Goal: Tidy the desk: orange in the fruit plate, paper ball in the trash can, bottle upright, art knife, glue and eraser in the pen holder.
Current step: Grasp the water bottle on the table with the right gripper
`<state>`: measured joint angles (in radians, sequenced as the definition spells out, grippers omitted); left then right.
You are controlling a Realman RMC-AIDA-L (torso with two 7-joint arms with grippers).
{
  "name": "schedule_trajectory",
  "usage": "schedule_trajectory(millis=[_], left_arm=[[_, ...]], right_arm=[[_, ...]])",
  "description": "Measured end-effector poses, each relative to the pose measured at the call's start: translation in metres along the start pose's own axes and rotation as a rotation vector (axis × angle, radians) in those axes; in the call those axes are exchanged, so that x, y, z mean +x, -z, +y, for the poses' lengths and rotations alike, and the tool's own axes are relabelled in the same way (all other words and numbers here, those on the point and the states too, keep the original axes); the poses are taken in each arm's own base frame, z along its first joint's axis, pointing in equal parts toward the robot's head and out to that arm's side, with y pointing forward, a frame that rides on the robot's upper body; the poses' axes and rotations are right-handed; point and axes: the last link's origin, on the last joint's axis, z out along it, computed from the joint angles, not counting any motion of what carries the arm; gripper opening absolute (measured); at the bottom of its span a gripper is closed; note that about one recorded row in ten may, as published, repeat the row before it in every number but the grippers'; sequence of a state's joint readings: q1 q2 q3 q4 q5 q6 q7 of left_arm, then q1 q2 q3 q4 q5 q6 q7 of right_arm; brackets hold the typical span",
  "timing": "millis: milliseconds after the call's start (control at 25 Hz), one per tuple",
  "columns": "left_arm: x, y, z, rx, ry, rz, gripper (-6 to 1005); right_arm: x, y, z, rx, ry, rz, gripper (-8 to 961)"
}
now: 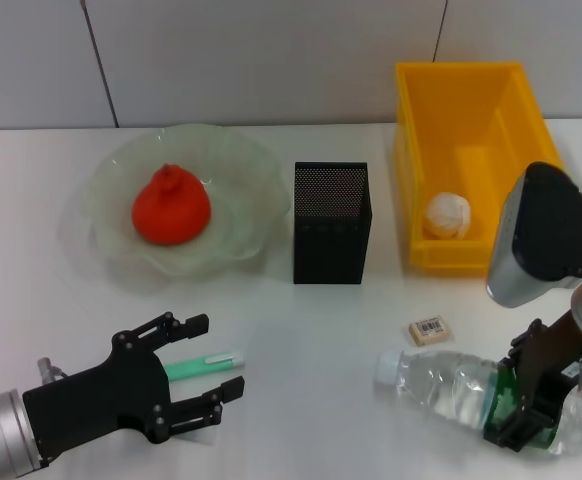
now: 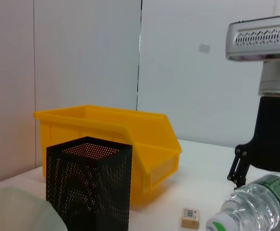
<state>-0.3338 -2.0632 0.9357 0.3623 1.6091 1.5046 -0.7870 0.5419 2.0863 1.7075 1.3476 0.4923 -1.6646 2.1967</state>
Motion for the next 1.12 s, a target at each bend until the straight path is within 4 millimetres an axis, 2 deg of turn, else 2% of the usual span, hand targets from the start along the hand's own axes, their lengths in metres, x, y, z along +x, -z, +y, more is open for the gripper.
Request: schedule_trajectory(millis=[240, 680, 800, 840, 880, 920, 1120], left_arm=[[0.000, 0.000, 0.000, 0.000, 0.001, 0.000, 809], [0.002, 0.001, 0.002, -0.016, -0.001, 0.017, 807], [0.003, 0.001, 0.002, -0.017, -0.004, 0.019, 807], [0.003, 0.001, 0.003, -0.019, -0.005, 0.023, 807], [0.003, 0.001, 0.003, -0.019, -0.005, 0.023, 807], [0.004, 0.001, 0.003, -0.021, -0.006, 0.027, 807], [0.007, 0.001, 0.004, -0.024, -0.008, 0.047, 806]], right_arm=[[-0.004, -0.012, 0.006, -0.010, 0.023, 0.019, 830], [-0.009, -0.015, 0.014, -0.028, 0.068, 0.051, 801], [-0.012, -0.011, 0.018, -0.038, 0.079, 0.020, 791], [-0.015, -0.002, 0.021, -0.044, 0.084, -0.031, 790], [-0.015, -0.002, 0.021, -0.044, 0.084, -0.031, 788], [-0.014, 0.006, 0.020, -0.047, 0.079, -0.074, 786], [-0.006, 0.016, 0.015, -0.051, 0.043, -0.143, 779]])
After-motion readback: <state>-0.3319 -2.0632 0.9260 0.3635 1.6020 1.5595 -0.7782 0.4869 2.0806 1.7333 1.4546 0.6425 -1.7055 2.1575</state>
